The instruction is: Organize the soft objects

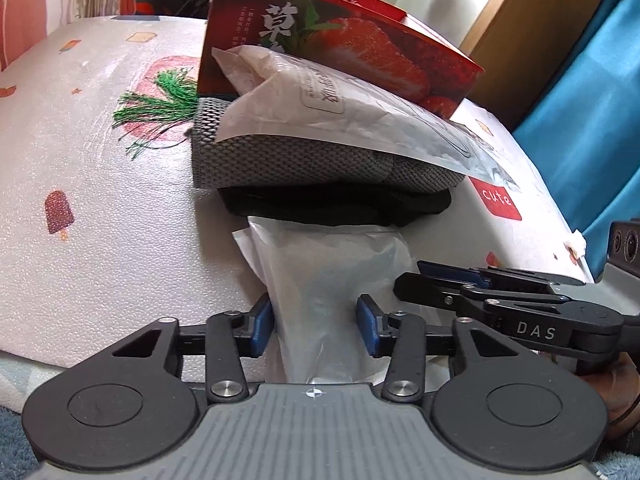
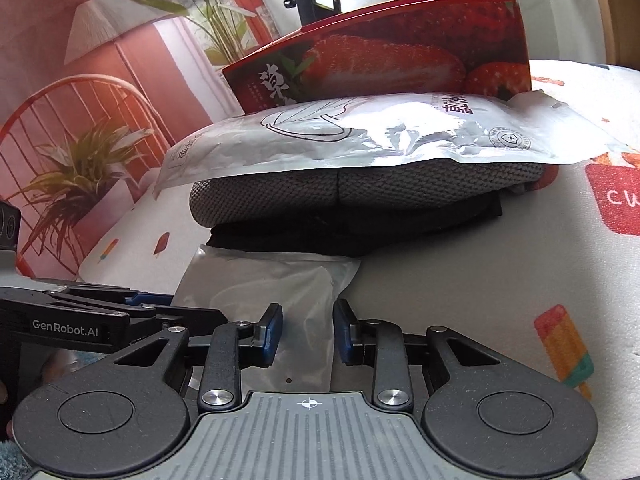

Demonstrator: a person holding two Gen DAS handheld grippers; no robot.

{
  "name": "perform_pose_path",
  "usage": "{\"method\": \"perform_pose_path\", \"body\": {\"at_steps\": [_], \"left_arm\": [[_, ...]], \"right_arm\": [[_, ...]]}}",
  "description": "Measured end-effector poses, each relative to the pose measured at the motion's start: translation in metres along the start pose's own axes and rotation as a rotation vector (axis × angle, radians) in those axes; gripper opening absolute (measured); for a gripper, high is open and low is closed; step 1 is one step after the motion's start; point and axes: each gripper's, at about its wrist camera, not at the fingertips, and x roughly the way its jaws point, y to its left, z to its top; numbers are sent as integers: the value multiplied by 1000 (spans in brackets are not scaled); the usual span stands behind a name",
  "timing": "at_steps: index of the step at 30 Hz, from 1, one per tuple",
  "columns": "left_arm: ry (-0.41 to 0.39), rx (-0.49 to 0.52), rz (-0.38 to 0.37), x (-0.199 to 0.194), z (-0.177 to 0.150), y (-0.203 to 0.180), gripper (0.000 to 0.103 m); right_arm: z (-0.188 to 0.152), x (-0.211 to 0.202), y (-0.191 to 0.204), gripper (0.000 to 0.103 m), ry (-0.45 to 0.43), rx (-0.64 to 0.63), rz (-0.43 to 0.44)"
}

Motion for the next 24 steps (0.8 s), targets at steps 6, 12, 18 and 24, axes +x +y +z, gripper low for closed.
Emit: {"method": "perform_pose_path", "body": {"at_steps": [6,12,18,24], "left_arm": [[-1,-41,-11,-4,-1,9,41],[-1,-28,-2,-5,-1,8,41],[-21,-32,10,-11,-3,8,40],[-73,7,7,-31,3,0,40]], "right_arm": [[-1,-2,3,25,0,-27,-32],[-1,-1,0,6,-4,-15,-65],[-1,-8,5,3,-42,-41,-46],[4,-24,14,3,-96,-66,-33]]}}
